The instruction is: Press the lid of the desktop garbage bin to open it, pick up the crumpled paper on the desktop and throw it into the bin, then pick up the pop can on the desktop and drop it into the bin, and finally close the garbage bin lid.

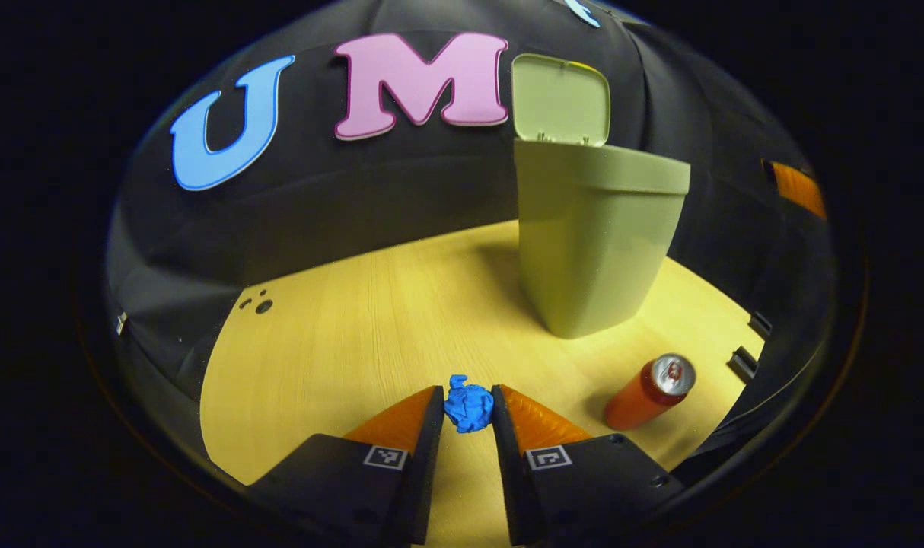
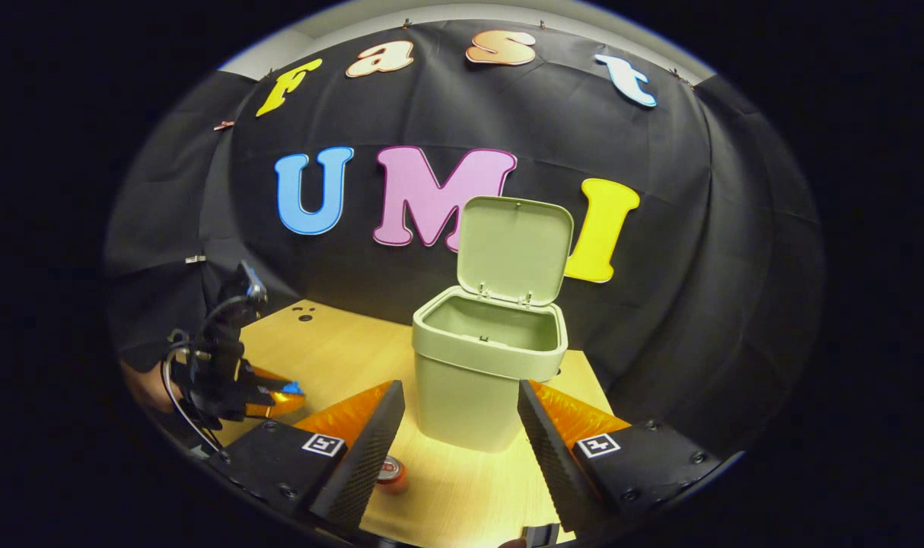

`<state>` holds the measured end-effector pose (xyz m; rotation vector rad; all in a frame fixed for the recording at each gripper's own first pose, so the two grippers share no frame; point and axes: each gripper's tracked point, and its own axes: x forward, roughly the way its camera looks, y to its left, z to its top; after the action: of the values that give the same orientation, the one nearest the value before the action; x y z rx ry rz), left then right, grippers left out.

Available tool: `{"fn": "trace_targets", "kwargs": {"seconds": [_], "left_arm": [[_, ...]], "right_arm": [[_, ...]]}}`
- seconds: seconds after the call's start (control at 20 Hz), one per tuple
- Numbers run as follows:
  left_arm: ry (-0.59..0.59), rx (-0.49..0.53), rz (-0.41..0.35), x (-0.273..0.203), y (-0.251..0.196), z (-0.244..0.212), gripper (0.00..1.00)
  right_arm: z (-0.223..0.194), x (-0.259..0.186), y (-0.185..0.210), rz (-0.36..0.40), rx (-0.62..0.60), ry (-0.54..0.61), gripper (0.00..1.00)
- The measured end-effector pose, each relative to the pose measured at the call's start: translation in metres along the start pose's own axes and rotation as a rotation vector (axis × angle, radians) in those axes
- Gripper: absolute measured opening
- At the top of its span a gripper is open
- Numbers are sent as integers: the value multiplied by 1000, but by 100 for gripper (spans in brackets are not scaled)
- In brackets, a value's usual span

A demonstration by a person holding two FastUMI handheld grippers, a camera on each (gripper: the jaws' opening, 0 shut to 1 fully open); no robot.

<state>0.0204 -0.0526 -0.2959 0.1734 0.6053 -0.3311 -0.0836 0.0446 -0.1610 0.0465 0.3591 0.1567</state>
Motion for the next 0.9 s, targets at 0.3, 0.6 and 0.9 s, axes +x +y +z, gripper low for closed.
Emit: {"fn": "trace_targets", "kwargs": {"seconds": [0.3,0.6,0.9], "left_arm": [[-153,-22,-34,-24,-13,86,42],[-299,-57,-116,-31,-37,170,42],[-376,-25,-226,-15,-80,228,42]], "right_arm": [[-12,4,10,45,35,30,95],[-17,3,8,51,12,39,95],[-21,0,0,42,4,41,95]]}}
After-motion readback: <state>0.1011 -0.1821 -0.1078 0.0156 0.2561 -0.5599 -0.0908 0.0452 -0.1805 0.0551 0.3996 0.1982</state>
